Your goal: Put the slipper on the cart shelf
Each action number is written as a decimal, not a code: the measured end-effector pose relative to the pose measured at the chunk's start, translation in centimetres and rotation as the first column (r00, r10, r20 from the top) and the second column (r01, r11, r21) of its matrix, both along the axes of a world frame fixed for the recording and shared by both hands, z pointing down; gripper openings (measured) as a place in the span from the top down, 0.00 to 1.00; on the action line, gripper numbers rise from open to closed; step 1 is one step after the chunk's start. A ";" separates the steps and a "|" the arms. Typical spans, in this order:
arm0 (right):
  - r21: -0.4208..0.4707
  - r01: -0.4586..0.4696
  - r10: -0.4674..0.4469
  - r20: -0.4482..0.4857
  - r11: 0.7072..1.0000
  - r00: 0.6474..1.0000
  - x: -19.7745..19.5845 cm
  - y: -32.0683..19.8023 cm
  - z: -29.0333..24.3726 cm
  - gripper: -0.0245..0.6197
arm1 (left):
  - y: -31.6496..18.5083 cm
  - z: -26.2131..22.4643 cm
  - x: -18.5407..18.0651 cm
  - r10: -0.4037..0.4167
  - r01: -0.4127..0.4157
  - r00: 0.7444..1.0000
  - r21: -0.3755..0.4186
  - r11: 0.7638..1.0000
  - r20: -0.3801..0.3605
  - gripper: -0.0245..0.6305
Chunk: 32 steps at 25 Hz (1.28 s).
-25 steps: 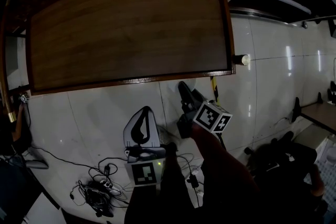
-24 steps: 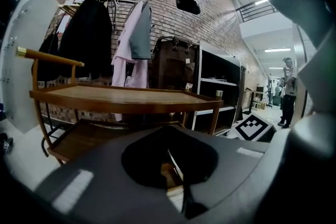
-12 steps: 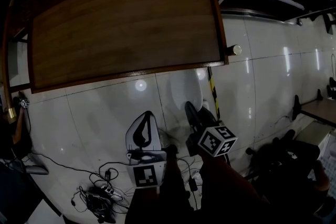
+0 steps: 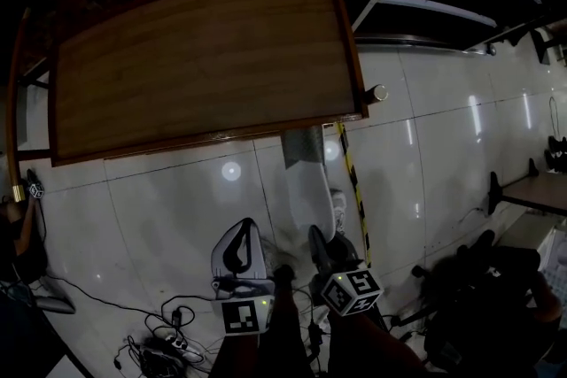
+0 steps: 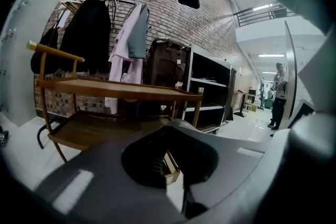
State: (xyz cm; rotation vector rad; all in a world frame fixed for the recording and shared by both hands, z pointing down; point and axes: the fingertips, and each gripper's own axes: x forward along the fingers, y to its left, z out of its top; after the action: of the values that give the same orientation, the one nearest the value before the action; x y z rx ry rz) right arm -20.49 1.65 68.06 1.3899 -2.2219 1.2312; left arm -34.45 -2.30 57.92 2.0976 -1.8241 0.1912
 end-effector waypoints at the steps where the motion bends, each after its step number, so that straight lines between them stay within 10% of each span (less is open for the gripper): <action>1: 0.003 -0.004 0.004 -0.003 1.000 1.000 0.3 0.6 -0.2 0.90 | 0.2 0.1 0.2 0.004 -0.004 1.000 -0.002 1.000 -0.003 0.94; 18: 0.046 -0.285 0.288 -0.097 0.957 0.953 10.7 6.5 -2.8 0.90 | -2.1 0.0 13.4 0.311 -0.311 0.950 -0.001 0.950 -0.017 0.94; 24: 0.199 -0.312 0.342 -0.139 0.929 0.929 14.9 2.5 -7.4 0.90 | -3.9 -3.6 18.0 0.387 -0.387 0.922 0.049 0.921 0.002 0.94; 32: 0.497 -0.250 0.345 -0.107 0.831 0.933 15.3 -5.5 -21.7 0.90 | -6.8 -14.9 17.5 0.317 -0.313 0.948 0.177 0.933 0.008 0.94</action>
State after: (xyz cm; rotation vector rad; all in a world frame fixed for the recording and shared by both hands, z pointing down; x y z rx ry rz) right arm -5.17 -3.86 46.37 2.0115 -2.3206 0.5876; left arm -16.94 -9.06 43.05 2.5005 -1.5302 0.0885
